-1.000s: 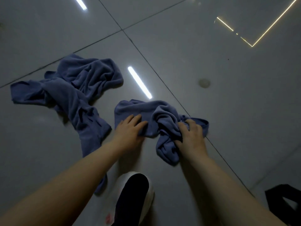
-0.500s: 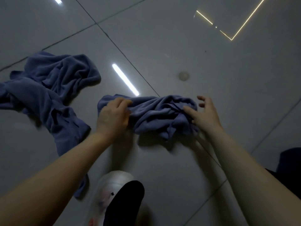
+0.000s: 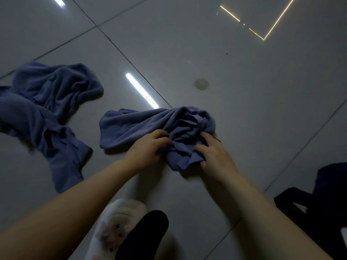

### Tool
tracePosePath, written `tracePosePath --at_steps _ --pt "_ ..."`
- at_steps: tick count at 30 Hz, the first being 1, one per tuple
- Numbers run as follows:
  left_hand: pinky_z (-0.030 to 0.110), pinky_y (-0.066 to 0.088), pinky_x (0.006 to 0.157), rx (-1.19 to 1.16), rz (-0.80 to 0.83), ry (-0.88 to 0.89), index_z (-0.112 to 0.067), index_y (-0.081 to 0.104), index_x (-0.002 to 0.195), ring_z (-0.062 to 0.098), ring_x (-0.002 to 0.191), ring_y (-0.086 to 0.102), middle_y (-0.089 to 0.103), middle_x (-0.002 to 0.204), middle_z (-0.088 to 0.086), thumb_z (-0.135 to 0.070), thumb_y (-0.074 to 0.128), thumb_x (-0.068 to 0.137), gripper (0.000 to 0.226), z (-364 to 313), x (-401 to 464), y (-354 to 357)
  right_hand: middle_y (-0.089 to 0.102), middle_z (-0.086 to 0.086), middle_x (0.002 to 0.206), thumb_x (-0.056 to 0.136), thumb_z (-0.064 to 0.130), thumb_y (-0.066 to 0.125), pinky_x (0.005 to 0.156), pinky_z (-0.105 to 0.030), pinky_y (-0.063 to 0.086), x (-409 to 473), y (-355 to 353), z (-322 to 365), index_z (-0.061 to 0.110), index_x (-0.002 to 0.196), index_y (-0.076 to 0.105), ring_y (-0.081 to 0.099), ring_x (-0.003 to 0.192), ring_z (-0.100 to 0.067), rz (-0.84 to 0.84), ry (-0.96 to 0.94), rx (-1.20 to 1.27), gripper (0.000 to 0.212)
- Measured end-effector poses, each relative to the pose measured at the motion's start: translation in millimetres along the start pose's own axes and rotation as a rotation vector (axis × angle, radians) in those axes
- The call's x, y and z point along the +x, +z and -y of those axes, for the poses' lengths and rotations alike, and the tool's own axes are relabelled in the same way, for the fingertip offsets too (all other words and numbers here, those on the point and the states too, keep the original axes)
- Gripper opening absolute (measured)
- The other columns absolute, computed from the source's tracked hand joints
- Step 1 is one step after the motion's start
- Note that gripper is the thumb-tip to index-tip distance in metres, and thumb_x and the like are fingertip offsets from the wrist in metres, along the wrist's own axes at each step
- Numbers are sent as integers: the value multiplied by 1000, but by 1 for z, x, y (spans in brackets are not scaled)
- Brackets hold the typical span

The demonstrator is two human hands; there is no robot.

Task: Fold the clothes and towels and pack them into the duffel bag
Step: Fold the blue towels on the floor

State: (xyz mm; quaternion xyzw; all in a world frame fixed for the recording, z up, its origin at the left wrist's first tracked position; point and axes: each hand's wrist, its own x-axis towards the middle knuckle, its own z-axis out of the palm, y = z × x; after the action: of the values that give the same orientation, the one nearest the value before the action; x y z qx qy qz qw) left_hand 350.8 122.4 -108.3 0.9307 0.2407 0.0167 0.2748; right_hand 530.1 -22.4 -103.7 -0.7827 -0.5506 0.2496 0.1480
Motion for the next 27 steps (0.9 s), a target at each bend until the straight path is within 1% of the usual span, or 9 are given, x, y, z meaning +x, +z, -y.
tracePosePath --at_steps 4,5,8,11,13,18,21,24,27 --pt "26 54 68 -694 118 -420 -21 64 109 18 84 65 66 101 5 -15 69 85 26 -5 -10 -45 65 0 74 86 10 60 64 -25 45 6 -39 -7 12 79 63 58 71 -11 -224 435 785 8" --pt "24 52 63 -855 137 -508 -22 63 105 17 79 65 66 95 5 -19 69 81 24 -5 -12 -56 65 -4 75 90 10 61 62 -27 45 7 -46 -14 10 80 62 57 70 -13 -272 528 846 10" --pt "23 44 56 -887 133 -720 -23 64 95 15 67 57 62 83 6 -42 59 84 23 1 -13 -67 63 -16 86 90 19 65 68 -34 48 9 -50 -33 4 86 62 59 78 -23 -197 683 806 16" --pt "27 42 58 -1011 82 -1001 -21 62 94 16 66 55 62 79 4 -66 41 89 50 5 -10 -64 64 -23 94 92 25 63 81 -47 51 8 -36 -40 2 83 62 62 86 -32 -117 837 764 25" --pt "24 41 54 -1064 63 -1028 -23 62 96 13 62 55 62 78 2 -69 43 85 51 6 -11 -61 66 -27 99 92 24 62 78 -46 51 6 -28 -39 3 83 63 63 86 -33 -147 861 802 23" --pt "18 47 57 -838 32 -814 -22 59 113 11 75 63 65 95 2 -34 73 79 39 12 -22 -53 67 -21 98 90 24 63 80 -48 51 2 -25 -37 12 80 59 64 92 -37 -182 858 725 16" --pt "23 45 66 -534 -346 -810 -17 63 102 18 86 63 66 96 3 -32 69 86 23 30 -22 -48 63 -10 104 88 23 62 83 -38 47 2 -33 -30 13 103 56 58 96 -29 -305 769 427 19" --pt "40 46 90 -189 -474 -877 -16 55 121 32 112 53 54 124 14 -30 66 86 39 66 -25 -44 56 -12 113 86 15 60 90 -42 45 16 -38 0 12 112 58 53 104 -30 -402 484 204 26" --pt "47 39 103 -144 -447 -1083 -15 44 137 37 123 46 47 137 17 -28 59 91 50 96 -27 -45 53 -13 121 87 19 58 93 -45 42 40 -32 40 15 119 58 49 111 -34 -285 276 84 33"
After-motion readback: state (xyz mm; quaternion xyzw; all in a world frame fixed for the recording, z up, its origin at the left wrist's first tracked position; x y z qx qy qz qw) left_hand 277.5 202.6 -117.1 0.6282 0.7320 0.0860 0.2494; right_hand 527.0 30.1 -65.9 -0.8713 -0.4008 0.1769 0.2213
